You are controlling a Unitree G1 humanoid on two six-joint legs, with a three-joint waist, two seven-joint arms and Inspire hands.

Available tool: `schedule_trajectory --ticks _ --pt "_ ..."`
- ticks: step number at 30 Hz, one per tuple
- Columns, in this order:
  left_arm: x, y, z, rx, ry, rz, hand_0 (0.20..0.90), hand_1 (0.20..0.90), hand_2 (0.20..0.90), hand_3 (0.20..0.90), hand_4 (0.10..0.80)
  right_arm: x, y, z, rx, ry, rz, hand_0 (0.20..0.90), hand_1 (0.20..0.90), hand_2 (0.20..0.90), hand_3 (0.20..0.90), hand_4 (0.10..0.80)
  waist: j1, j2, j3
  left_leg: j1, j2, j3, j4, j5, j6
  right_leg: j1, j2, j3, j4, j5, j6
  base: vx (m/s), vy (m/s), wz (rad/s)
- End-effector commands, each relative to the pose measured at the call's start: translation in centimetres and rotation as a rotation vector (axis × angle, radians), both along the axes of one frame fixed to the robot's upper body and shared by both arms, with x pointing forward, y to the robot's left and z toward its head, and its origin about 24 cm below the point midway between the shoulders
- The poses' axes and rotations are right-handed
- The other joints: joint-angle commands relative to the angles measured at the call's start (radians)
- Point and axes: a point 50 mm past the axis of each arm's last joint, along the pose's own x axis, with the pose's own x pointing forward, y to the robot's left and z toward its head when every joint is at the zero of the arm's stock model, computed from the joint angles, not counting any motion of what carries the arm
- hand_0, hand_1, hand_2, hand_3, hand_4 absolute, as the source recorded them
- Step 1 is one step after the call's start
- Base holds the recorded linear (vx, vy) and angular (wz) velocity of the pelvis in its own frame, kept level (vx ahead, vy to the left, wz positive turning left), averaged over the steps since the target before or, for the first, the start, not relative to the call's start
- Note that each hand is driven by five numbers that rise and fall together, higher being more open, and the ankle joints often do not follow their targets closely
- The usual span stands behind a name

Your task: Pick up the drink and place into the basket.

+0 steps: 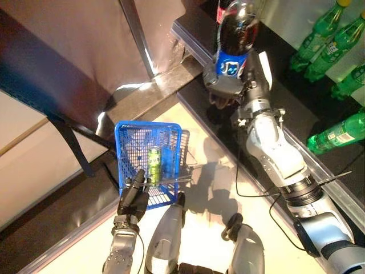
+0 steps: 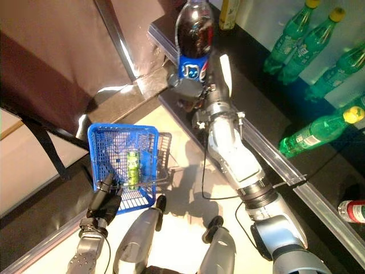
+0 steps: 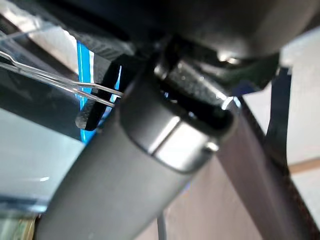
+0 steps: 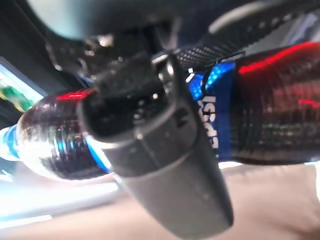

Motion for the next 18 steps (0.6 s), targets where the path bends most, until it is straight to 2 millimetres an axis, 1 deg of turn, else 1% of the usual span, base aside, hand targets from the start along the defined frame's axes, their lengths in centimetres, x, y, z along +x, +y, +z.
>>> schedule_trajectory --ticks 1,2,3,9,10,12,15,18 --pt "1.3 -1.6 9.8 0.077 -0.598 -0.172 0.300 0.300 0.300 0.200 0.100 -5.5 3.8 8.5 0.100 -0.421 0.275 0.300 0.300 0.300 0.200 0.100 0.022 0.007 -0.144 0.064 0.018 -0.040 0.019 -0.044 0.000 0.080 -0.003 -0.029 0.002 -0.020 -0.024 0.016 -0.046 0.15" --pt "1.4 -1.9 10.9 0.080 -0.641 -0.190 0.300 0.300 0.300 0.200 0.100 -5.5 4.5 7.8 0.100 -0.384 0.308 0.300 0.300 0.300 0.200 0.100 0.030 0.005 -0.149 0.072 0.018 -0.048 0.010 -0.040 -0.003 0.095 -0.001 -0.038 -0.009 -0.020 -0.023 0.010 -0.031 0.16" --pt "1.4 -2.0 11.0 0.079 -0.646 -0.191 0.300 0.300 0.300 0.200 0.100 -5.5 4.6 7.7 0.100 -0.381 0.311 0.300 0.300 0.300 0.200 0.100 0.030 0.005 -0.152 0.071 0.018 -0.050 0.006 -0.036 -0.002 0.095 0.000 -0.040 -0.014 -0.016 -0.024 0.015 -0.040 0.16" --pt "1.4 -3.2 14.9 0.103 -0.826 -0.282 0.300 0.300 0.300 0.200 0.100 -5.7 6.8 6.3 0.129 -0.299 0.399 0.300 0.300 0.300 0.200 0.100 0.061 0.001 -0.172 0.080 0.012 -0.080 -0.020 -0.021 -0.007 0.131 0.007 -0.074 -0.051 -0.007 -0.020 0.015 -0.037 0.14" --pt "1.4 -3.7 16.2 0.113 -0.889 -0.315 0.300 0.300 0.300 0.200 0.100 -5.8 7.4 6.0 0.135 -0.287 0.416 0.300 0.300 0.300 0.200 0.100 0.072 -0.001 -0.172 0.085 0.010 -0.090 -0.021 -0.022 -0.007 0.144 0.007 -0.082 -0.054 -0.008 -0.018 0.029 -0.047 0.20" --pt "1.3 -4.1 17.1 0.117 -0.935 -0.346 0.300 0.300 0.300 0.200 0.100 -5.9 7.8 5.9 0.135 -0.286 0.419 0.300 0.300 0.300 0.200 0.100 0.078 -0.003 -0.176 0.083 0.008 -0.100 -0.025 -0.018 -0.008 0.151 0.009 -0.091 -0.064 -0.004 -0.017 0.026 -0.039 0.17" --pt "0.9 -5.2 19.2 0.129 -1.071 -0.452 0.300 0.300 0.300 0.200 0.100 -5.8 8.5 5.9 0.101 -0.305 0.386 0.300 0.300 0.300 0.200 0.100 0.095 -0.008 -0.178 0.092 0.007 -0.115 -0.028 -0.019 -0.011 0.174 0.015 -0.107 -0.077 -0.003 -0.015 0.035 -0.026 0.15" --pt "0.6 -5.7 20.2 0.132 -1.124 -0.494 0.300 0.300 0.300 0.200 0.100 -5.6 8.7 5.9 0.088 -0.305 0.368 0.300 0.300 0.300 0.200 0.100 0.099 -0.010 -0.184 0.093 0.007 -0.122 -0.032 -0.015 -0.011 0.182 0.019 -0.117 -0.089 0.002 -0.014 0.020 -0.008 0.19"
